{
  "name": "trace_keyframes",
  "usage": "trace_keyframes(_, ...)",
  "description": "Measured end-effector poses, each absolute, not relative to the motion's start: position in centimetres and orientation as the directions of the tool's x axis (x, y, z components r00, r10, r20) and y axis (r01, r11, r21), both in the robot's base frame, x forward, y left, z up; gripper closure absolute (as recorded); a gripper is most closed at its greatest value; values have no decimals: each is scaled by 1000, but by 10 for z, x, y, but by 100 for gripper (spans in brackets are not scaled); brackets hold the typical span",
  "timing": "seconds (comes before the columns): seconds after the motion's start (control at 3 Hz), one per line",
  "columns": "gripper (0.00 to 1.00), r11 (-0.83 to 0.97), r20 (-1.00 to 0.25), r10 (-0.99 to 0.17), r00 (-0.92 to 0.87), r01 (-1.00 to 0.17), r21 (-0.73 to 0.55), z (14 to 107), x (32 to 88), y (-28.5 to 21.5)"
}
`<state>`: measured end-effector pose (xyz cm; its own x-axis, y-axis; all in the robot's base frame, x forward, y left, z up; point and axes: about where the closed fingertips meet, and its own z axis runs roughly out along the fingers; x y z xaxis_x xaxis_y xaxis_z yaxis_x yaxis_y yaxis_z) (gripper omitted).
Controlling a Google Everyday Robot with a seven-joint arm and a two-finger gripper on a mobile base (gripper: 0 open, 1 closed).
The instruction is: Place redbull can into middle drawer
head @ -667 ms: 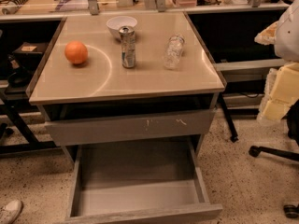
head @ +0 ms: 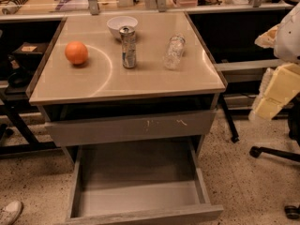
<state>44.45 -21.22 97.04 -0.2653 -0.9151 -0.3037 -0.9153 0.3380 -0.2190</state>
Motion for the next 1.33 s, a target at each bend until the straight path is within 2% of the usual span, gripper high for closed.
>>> trace_keyframes(0.67,0,420,-487,-818,-305,-896,-144,959,486,-185)
trace_keyframes(1.33,0,424,-514,-804,-300,-895,-141,957,489,-182)
